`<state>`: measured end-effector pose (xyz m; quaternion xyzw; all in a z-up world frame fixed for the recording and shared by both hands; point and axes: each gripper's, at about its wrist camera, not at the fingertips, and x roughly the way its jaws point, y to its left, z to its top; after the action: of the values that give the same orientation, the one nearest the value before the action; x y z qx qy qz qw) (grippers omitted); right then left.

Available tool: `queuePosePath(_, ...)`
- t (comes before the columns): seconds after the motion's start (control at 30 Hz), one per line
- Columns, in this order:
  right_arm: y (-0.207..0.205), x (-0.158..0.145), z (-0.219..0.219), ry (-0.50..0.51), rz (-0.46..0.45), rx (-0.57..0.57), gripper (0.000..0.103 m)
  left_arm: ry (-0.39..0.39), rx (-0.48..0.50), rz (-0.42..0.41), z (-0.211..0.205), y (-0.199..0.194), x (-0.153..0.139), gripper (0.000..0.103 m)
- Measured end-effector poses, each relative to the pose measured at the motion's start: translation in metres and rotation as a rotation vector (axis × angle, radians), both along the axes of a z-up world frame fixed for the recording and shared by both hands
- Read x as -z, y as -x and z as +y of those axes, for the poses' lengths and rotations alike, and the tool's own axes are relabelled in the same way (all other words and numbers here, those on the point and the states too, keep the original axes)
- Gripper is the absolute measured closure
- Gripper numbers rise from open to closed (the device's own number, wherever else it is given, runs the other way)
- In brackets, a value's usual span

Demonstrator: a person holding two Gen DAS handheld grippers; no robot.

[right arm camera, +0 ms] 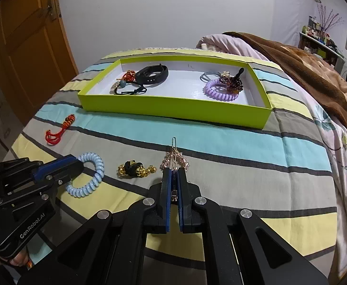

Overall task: Organize jewelry
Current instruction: 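Grasp the light blue coil hair tie with the left tool while the right tool grasps the rhinestone hairpin, then carry the coil tie and hairpin into the green box and open both tools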

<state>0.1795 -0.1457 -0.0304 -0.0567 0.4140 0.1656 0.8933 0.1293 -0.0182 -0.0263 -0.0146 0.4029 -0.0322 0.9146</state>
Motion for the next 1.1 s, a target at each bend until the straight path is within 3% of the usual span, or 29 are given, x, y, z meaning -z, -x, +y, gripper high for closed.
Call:
queuePosePath(0.63, 0.021, -0.023, -0.023, -0.095, -0.060, 0.009, 0.099, 0.045, 0.036, -0.093, -0.004, 0.021, -0.028, 0.094)
queuePosePath(1.1, 0.030, -0.054, -0.022, -0.104, -0.139, -0.005, 0.099, 0.065, 0.022, -0.164, 0.005, 0.023, -0.062, 0.094)
